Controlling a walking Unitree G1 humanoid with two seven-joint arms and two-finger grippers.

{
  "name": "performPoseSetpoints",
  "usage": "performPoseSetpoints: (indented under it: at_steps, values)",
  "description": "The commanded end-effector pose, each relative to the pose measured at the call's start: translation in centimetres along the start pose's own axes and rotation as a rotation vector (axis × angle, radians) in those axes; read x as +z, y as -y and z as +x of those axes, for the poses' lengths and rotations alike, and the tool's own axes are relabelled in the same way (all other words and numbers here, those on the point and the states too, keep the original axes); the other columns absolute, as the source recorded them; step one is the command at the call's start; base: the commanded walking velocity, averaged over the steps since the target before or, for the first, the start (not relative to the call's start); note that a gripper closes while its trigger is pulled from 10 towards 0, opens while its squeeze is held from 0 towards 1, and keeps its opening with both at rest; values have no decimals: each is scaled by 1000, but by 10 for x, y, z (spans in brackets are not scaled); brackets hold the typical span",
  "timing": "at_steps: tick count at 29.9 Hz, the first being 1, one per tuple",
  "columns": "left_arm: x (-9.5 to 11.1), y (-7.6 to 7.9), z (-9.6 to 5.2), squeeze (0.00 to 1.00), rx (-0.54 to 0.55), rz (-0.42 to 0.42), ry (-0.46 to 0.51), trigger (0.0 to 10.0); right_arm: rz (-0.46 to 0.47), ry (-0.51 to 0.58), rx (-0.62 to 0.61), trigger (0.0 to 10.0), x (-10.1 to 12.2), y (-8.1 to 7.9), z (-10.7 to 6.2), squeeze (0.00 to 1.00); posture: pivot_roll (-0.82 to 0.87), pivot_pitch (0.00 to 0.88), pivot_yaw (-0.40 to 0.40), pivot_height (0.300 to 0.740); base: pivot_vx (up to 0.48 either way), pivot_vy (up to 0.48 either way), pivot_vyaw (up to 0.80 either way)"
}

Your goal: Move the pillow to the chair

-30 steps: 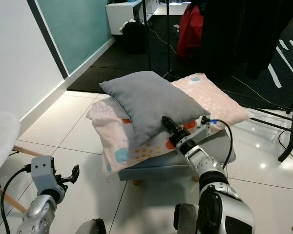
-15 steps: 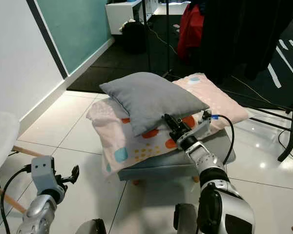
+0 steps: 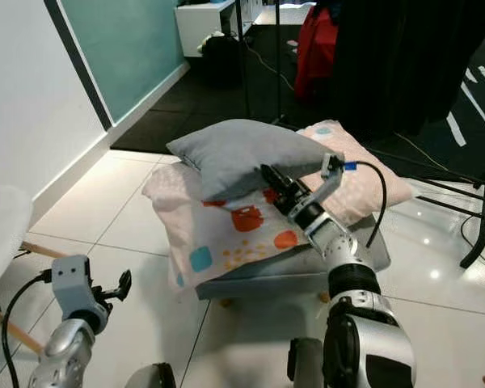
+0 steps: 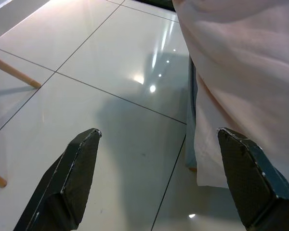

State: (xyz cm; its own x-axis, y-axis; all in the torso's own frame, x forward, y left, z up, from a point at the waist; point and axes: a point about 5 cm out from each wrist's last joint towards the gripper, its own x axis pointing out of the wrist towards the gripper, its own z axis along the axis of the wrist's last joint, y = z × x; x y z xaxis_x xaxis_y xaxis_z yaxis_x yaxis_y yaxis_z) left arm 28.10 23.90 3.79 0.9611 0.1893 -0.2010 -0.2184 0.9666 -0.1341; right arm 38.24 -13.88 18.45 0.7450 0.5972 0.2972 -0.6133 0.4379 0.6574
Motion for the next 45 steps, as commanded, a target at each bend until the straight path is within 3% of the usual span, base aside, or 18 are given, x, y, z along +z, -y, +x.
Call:
performPoseSetpoints:
  at_steps: [1,5,8,10,14,20,21,22,24,25,31,45]
  values:
    - [-5,-4,-1,0,11,1,-22,10000,-6,-52,-97,0,-10,16,-13,0,-97,68,23,540,0,0,0]
    - [-6,-3,-1,0,9,1,-25,10000,-9,-78,-169,0,-15,25,-21,0,-97,68,23,540,0,0,0]
    - [-9,-2,-3,0,7,1,-33,10000,-6,-93,-427,0,-17,56,-58,0,-97,73,17,540,0,0,0]
    - [-9,-2,-3,0,7,1,-33,10000,-6,-93,-427,0,-17,56,-58,0,-97,73,17,540,0,0,0]
    - [-11,-4,-5,0,8,3,-41,10000,-1,-29,-624,0,-8,73,-90,0,-108,84,26,540,0,0,0]
    - [-12,-3,-5,0,3,5,-47,10000,42,22,-615,0,-3,74,-95,0,-110,85,30,540,0,0,0]
    - [-12,-2,-5,0,1,5,-49,10000,51,15,-582,1294,-4,72,-91,0,-110,87,31,540,0,0,0]
    - [-13,-1,-5,0,-2,6,-51,10000,55,-11,-543,10000,-9,69,-85,0,-111,88,32,540,0,0,0]
    - [-13,0,-4,0,-4,7,-52,10000,57,-30,-519,10000,-12,67,-82,0,-111,88,32,540,0,0,0]
    - [-13,0,-4,0,-5,7,-52,10000,51,-48,-508,10000,-16,66,-79,1000,-109,88,31,540,0,0,0]
    - [-14,-1,-4,0,-5,10,-61,10000,65,-66,-490,10000,-26,62,-71,1000,-93,81,46,540,0,0,0]
    - [-15,-1,-6,0,-6,16,-60,10000,153,-32,-427,10000,-27,60,-72,1000,-91,74,29,540,0,0,0]
